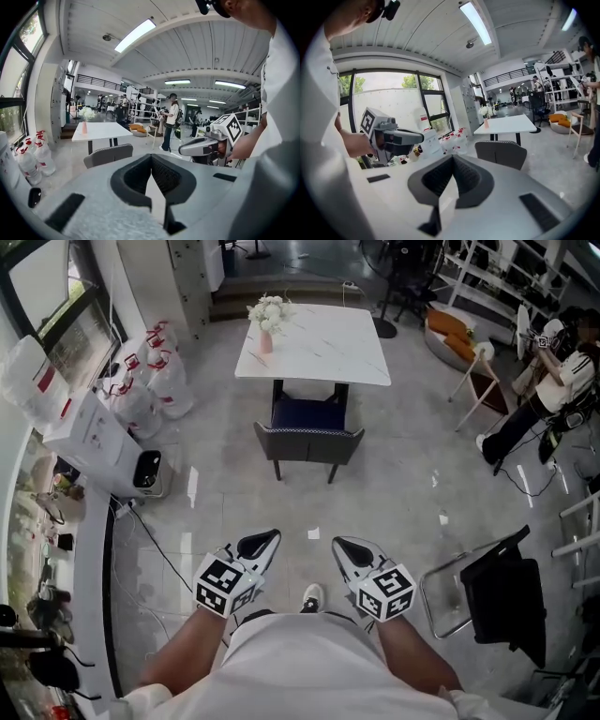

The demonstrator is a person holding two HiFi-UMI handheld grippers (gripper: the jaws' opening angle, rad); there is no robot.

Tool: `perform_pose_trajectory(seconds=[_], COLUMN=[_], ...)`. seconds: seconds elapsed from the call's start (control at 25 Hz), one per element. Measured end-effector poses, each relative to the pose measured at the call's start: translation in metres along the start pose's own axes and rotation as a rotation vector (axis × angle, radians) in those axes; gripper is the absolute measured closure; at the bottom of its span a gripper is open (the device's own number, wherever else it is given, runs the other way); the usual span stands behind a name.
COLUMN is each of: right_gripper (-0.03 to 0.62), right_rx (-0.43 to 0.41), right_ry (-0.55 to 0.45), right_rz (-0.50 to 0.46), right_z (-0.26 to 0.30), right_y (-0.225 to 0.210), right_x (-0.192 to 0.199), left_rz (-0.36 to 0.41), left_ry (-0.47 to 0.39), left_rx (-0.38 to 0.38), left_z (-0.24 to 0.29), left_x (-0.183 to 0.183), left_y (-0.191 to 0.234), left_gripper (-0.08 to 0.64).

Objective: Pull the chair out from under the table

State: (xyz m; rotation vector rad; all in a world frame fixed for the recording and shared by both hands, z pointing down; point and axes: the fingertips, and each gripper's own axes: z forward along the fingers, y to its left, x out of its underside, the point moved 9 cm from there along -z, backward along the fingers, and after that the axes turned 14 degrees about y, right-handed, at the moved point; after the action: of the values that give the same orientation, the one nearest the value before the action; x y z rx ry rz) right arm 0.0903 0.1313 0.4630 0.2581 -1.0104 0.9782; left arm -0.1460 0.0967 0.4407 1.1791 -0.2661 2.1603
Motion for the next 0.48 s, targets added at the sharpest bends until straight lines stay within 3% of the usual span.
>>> perform_pose_trajectory(seconds=[0.48], right_gripper=[0.586], right_rx=[-0.071], right_ry=[0.043], right_rz=[0.006], right_z=[0.008], right_y=[-0.063], right_x=[0.004], left_rz=[-0.036], left_ry=[0.046], left_rx=[-0.015], left_z=[0.061], left_x=[-0.026], left_y=[-0.011], left_gripper=[0.551])
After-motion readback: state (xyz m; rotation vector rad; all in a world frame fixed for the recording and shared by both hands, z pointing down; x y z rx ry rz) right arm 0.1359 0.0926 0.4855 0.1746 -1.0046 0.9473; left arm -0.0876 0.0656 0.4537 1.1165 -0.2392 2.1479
